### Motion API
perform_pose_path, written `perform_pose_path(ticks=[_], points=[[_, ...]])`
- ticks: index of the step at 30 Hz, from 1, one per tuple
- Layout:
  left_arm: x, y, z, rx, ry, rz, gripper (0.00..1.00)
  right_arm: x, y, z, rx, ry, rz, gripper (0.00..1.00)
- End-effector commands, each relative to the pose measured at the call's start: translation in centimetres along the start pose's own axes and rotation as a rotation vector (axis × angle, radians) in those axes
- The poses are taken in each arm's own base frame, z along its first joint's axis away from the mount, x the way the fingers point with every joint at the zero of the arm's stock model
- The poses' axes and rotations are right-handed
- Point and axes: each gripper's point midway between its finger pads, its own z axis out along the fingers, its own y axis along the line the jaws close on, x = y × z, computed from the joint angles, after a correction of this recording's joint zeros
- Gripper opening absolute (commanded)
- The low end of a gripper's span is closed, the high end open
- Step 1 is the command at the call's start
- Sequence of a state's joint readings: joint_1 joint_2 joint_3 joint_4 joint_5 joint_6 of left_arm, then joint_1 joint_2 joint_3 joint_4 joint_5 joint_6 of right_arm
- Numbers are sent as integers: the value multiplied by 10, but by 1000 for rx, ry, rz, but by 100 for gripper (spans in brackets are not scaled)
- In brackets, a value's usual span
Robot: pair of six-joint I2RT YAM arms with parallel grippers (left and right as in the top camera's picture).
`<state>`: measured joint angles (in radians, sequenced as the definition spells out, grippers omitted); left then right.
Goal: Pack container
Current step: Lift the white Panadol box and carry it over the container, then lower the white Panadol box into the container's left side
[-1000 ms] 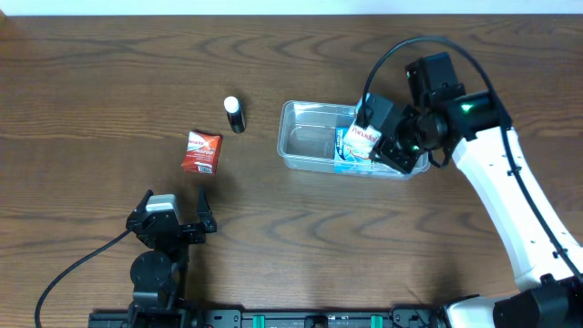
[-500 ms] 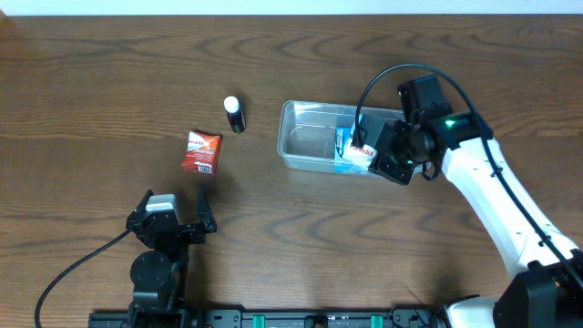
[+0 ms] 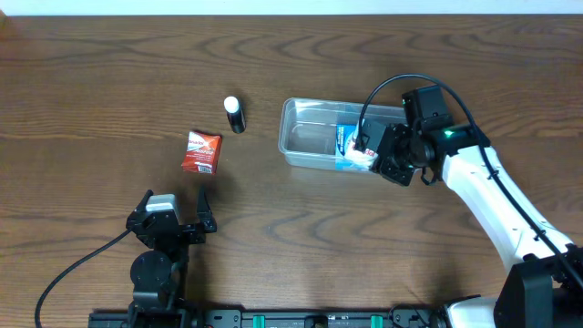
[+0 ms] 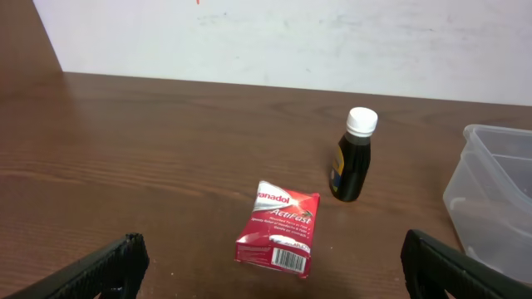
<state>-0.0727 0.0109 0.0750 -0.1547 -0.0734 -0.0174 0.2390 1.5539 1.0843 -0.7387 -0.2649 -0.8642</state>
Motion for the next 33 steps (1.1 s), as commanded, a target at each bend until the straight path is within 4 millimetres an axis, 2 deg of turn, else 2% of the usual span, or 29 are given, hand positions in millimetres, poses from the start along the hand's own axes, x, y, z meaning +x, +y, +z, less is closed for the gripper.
perform_pose_path(ticks=[1,4,8,14,19,23,28,33], points=[[8,0,0,6,28,19,98,18,-7,4,24,37,19,45],[8,0,0,6,28,19,98,15,-11,3,31,16,22,44],[8,0,0,6,27,20,98,4,-1,0,-28,-44,27,45],[8,0,0,6,27,19,98,-10,3,-17,-70,-72,30,42],[8,0,0,6,27,19,98,-26,-5,-44,-58,-77,25,40],[8,0,0,6,28,19,98,-36,-23,-57,13,-83,6,40],[8,0,0,6,28,19,98,-42,-36,-53,60,-100,-45,39],[8,0,0,6,27,20,98,-46,-47,-36,65,-116,-49,34]])
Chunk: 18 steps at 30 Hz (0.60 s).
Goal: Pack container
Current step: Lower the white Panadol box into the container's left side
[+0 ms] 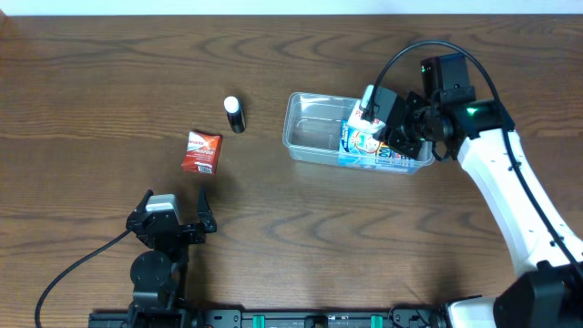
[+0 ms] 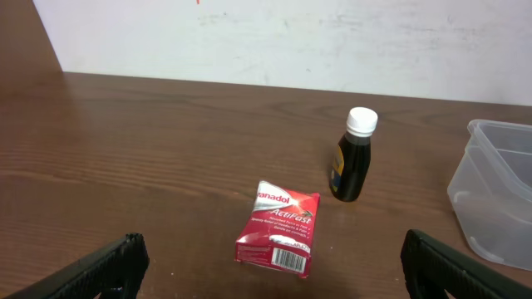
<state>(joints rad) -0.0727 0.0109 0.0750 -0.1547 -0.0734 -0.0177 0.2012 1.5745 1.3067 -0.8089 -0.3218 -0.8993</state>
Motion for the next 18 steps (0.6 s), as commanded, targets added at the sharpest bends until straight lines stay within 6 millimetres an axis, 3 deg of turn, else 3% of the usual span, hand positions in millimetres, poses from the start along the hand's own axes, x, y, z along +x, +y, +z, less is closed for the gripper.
perform_pose_path(ticks=[1,9,18], points=[[8,0,0,6,27,20,98,1,-5,16,-20,1,-7,34],[8,0,0,6,28,20,98,4,6,50,-122,-10,12,39],[8,0,0,6,27,20,98,6,20,63,-171,14,3,39]])
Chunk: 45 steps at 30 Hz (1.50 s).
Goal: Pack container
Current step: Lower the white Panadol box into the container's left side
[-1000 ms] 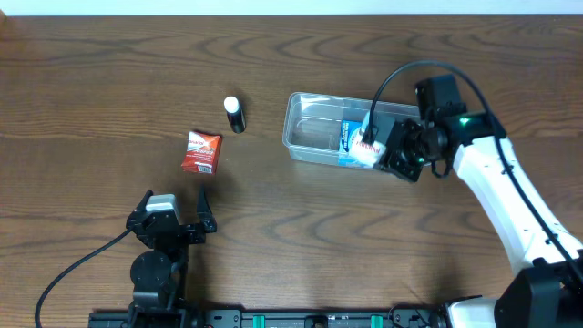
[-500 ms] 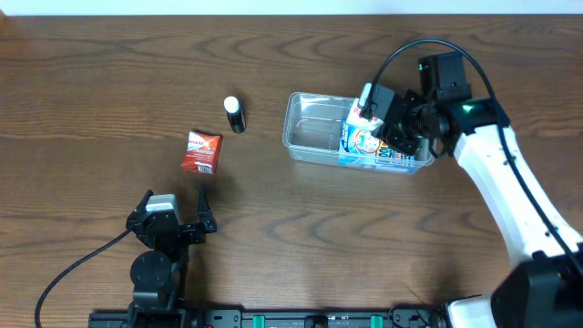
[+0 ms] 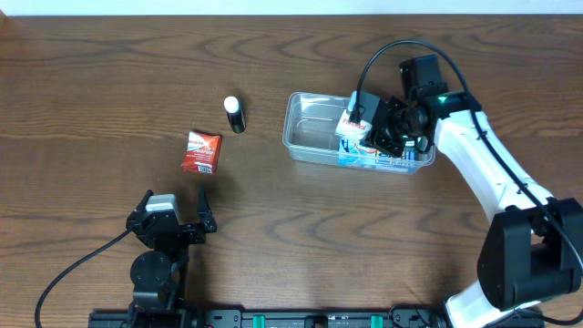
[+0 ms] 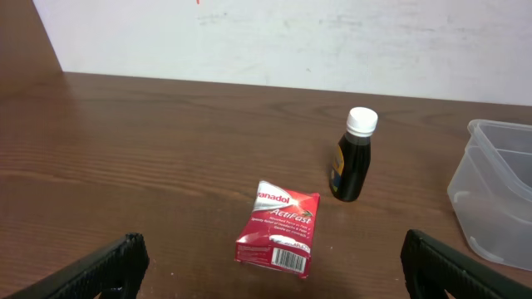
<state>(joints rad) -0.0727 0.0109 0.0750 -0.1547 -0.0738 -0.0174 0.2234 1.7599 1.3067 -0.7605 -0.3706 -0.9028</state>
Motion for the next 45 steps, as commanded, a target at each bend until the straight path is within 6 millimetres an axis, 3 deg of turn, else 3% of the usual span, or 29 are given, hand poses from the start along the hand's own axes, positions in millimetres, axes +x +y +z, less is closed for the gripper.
perform_pose_path(ticks=[1,19,45], points=[[8,0,0,6,28,20,98,-8,8,2,-34,-19,-22,39],[8,0,0,6,28,19,98,-10,7,3,-31,-23,-34,38],[8,0,0,6,27,20,98,9,33,1,-134,51,-4,39]])
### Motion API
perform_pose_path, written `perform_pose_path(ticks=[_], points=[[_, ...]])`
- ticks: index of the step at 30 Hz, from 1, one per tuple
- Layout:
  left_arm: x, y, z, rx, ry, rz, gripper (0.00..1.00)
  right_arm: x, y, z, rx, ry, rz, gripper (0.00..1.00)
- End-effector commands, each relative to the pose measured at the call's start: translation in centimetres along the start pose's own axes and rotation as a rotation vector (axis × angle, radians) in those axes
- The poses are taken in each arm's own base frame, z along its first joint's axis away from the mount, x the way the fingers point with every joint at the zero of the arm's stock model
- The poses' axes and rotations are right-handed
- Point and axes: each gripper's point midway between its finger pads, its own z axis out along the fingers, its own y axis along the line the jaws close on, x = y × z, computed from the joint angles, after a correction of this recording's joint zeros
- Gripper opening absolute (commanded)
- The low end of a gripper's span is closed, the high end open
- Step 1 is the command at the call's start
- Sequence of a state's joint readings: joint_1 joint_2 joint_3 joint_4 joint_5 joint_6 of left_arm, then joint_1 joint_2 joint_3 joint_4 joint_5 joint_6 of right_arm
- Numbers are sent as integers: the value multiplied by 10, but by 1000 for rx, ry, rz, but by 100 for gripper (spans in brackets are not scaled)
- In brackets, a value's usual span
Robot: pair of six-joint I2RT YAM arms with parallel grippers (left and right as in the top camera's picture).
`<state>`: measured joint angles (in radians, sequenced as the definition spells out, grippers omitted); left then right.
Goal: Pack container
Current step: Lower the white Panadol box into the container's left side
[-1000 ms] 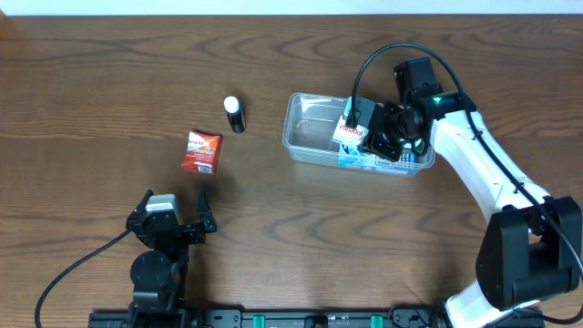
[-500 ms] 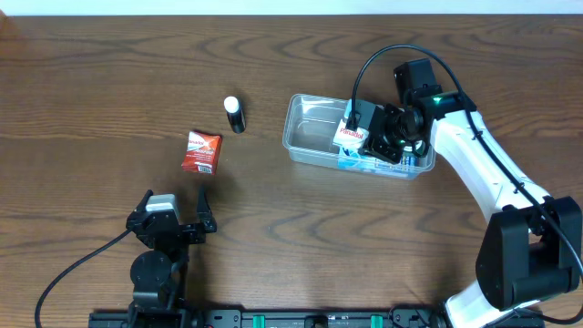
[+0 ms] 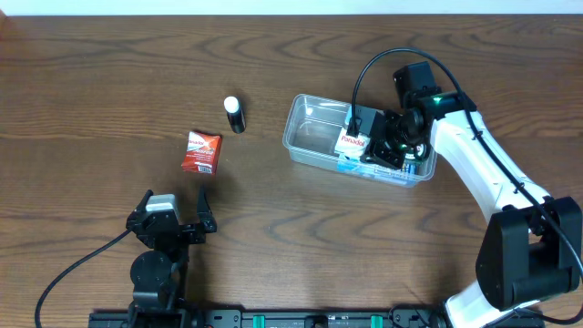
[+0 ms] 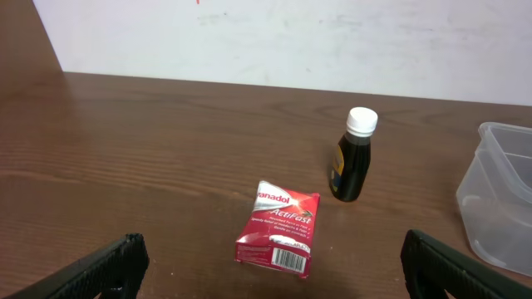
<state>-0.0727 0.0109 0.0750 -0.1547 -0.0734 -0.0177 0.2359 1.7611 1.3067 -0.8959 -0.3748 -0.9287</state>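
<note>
A clear plastic container point(image 3: 314, 137) lies right of the table's middle; its left end point(image 4: 499, 199) shows in the left wrist view. My right gripper point(image 3: 363, 144) reaches into it from the right, shut on a white Panadol box point(image 3: 350, 143). Under it a blue-and-white pack point(image 3: 387, 167) lies against the container's near wall. A red Panadol ActiFast box point(image 3: 200, 151) point(image 4: 278, 230) lies flat to the left. A dark bottle with a white cap point(image 3: 236, 115) point(image 4: 352, 158) stands behind the red box. My left gripper point(image 3: 173, 221) point(image 4: 274, 274) rests open near the front edge, apart from the red box.
Brown wooden table point(image 3: 109, 73) with a white wall behind it. The right arm's black cable point(image 3: 364, 68) loops over the container's far side. Bare table surface lies between the red box and the container.
My right gripper and the white box sit lower in the overhead view, nearer the container's near wall. The container's left end has shifted slightly right. The left arm, red box and bottle are unmoved.
My right gripper was first at the container's right end with a blue-and-white pack. Then it held a white box above the container, which had shifted right. Later the box was over the container's middle, and now it is down inside. The left arm stayed still.
</note>
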Motion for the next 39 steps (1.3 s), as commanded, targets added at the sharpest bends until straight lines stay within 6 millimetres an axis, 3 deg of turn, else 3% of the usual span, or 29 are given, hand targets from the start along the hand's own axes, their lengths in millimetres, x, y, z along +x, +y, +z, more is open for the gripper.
perform_pose_path(ticks=[1,12,22,31,34,39], points=[[8,0,0,6,28,20,98,-6,5,1,-31,-22,-24,39],[8,0,0,6,28,20,98,-5,12,1,-59,-20,-30,43],[8,0,0,6,27,20,98,24,-2,-1,22,138,-19,37],[8,0,0,6,28,20,98,32,-2,-2,20,155,6,36],[8,0,0,6,27,20,98,36,0,-1,10,163,13,39],[8,0,0,6,28,20,98,38,2,0,3,166,15,53]])
